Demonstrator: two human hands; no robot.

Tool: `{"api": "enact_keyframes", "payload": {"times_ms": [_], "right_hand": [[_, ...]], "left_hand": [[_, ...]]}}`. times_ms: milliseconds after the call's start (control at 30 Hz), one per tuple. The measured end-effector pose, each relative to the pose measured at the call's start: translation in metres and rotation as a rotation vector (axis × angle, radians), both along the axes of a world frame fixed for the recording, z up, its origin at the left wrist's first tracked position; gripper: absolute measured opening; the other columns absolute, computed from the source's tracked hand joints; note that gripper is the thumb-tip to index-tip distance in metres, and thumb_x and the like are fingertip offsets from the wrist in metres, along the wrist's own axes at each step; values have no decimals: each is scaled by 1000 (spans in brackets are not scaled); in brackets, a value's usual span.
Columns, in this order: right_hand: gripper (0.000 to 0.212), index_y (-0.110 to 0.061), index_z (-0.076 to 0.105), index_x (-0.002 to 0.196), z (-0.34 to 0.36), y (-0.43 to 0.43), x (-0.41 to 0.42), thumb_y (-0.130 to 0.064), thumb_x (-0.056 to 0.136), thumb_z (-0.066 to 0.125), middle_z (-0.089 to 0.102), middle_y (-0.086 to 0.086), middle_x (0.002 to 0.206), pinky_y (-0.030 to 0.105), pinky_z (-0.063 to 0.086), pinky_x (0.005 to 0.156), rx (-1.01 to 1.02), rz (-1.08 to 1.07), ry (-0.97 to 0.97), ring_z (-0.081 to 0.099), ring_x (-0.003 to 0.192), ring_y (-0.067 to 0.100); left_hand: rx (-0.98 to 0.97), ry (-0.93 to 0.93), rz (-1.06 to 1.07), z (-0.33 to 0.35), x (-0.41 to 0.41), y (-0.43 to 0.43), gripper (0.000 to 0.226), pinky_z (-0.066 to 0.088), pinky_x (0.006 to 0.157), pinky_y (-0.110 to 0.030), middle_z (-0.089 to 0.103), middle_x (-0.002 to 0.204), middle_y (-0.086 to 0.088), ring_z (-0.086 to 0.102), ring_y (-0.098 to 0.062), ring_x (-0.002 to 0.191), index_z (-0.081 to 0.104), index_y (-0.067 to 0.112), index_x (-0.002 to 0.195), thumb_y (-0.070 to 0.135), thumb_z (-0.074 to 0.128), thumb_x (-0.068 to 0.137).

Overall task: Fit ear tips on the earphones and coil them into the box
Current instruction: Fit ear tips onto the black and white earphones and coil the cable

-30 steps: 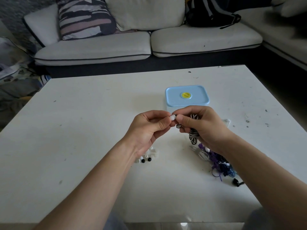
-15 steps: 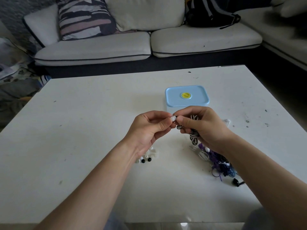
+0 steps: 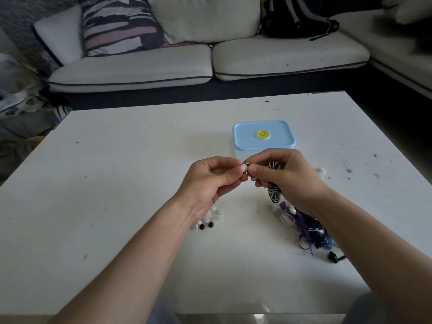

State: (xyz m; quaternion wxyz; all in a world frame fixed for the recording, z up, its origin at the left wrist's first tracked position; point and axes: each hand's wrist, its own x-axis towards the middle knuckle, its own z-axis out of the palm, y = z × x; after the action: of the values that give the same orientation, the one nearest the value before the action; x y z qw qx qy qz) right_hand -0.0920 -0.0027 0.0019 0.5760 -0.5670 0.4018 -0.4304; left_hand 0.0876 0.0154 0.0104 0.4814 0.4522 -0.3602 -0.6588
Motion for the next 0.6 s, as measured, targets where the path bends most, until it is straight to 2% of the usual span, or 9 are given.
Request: {"api": "enact_keyframes", "payload": {"times_ms": [200,433,500,600], "right_hand": [[19,-2,74,91,-3,-2,-2,-15,76,73,66,27,93,26,52,66,122,50,-120,54,63,18],[22,-5,76,90,-3,-3,-3,-20,74,77,68,29,93,30,53,68,47,12,11,57,65,19],[16,-7,77,87,-3,-2,-2,-18,76,75,70,26,93,29,52,67,92,52,-44,58,69,22],[15,-1,72,89,0,-1,-3,-10,79,69,71,17,85,24,52,65,164,83,-143,60,61,12]], "left_hand": [[-4,30,-12,1,1,0,20,56,67,-18,74,78,-9,72,-15,71,68,6,86,6,73,67],[-26,-71,-15,-1,2,0,12,56,70,-21,73,81,-13,72,-17,73,70,6,86,3,74,75],[-27,-48,-20,0,2,0,15,56,70,-21,73,82,-13,71,-17,73,69,6,87,5,75,73],[-36,-14,-33,2,1,0,21,56,69,-19,74,79,-9,72,-15,73,70,8,86,10,74,66]]}}
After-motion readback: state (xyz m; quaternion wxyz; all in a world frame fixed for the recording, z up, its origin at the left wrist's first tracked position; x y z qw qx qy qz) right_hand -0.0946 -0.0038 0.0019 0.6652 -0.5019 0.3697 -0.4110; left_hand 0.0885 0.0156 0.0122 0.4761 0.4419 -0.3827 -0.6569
